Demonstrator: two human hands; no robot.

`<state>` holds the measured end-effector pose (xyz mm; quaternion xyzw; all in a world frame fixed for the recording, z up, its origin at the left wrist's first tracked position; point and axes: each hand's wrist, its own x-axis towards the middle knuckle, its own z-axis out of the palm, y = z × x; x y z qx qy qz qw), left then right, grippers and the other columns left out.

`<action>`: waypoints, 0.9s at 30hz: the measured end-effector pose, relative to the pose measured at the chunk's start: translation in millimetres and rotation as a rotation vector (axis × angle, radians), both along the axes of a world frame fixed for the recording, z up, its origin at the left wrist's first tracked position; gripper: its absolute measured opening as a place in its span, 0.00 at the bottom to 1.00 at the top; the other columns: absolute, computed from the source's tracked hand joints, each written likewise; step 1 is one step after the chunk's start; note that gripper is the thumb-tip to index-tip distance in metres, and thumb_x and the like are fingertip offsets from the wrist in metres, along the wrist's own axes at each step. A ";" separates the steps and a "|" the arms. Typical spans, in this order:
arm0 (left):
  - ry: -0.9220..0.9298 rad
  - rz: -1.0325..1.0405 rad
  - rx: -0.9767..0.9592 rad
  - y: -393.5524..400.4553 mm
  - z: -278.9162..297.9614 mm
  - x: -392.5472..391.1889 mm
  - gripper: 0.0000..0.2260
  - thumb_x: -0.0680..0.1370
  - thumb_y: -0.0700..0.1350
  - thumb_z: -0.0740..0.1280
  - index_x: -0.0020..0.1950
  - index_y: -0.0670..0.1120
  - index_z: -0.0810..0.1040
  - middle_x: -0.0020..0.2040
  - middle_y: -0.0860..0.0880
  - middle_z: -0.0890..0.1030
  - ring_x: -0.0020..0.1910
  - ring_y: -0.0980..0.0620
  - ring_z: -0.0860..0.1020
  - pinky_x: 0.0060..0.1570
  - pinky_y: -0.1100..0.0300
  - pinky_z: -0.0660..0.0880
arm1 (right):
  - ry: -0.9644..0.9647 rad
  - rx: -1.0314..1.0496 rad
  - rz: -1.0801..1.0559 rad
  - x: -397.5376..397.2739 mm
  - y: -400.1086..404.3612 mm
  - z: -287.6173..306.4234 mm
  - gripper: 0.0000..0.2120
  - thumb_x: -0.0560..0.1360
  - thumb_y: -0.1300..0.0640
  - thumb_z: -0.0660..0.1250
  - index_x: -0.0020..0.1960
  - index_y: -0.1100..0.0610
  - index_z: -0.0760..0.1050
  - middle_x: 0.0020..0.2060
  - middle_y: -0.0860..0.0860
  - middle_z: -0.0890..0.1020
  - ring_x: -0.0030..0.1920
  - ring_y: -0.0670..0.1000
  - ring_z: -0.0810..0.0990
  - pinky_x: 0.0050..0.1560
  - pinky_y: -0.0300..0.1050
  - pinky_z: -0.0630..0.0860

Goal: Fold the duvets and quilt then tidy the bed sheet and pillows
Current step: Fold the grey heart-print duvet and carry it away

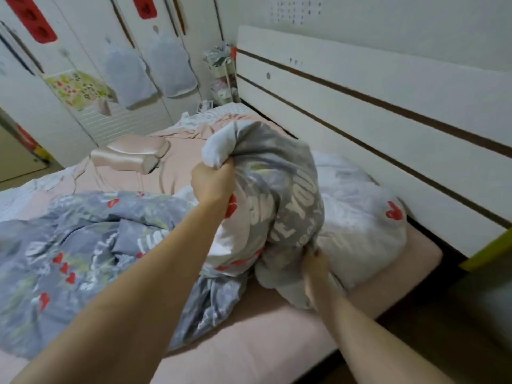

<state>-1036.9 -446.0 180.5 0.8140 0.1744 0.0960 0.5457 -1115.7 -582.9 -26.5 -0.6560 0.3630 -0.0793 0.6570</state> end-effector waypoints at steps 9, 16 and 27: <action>0.197 -0.621 0.718 -90.2 -3.2 -3.9 0.16 0.76 0.46 0.66 0.59 0.38 0.75 0.53 0.38 0.79 0.53 0.39 0.78 0.47 0.51 0.76 | 0.092 -1.150 -0.145 -41.9 -252.1 229.9 0.16 0.81 0.52 0.56 0.47 0.63 0.75 0.48 0.64 0.80 0.50 0.65 0.77 0.42 0.49 0.67; -0.014 -0.768 1.109 -173.9 -9.0 -3.3 0.16 0.78 0.39 0.63 0.66 0.41 0.72 0.63 0.38 0.69 0.63 0.37 0.70 0.54 0.47 0.71 | 0.280 -1.131 -0.085 -86.4 -273.8 172.7 0.18 0.82 0.50 0.53 0.53 0.62 0.74 0.53 0.62 0.79 0.54 0.62 0.77 0.45 0.47 0.68; 0.131 -0.904 1.262 -223.6 -94.8 53.3 0.17 0.78 0.41 0.61 0.67 0.44 0.67 0.62 0.43 0.68 0.63 0.41 0.69 0.52 0.46 0.71 | 0.626 -0.903 0.510 11.4 -327.8 65.9 0.21 0.78 0.48 0.62 0.65 0.60 0.66 0.61 0.59 0.75 0.60 0.59 0.75 0.55 0.49 0.71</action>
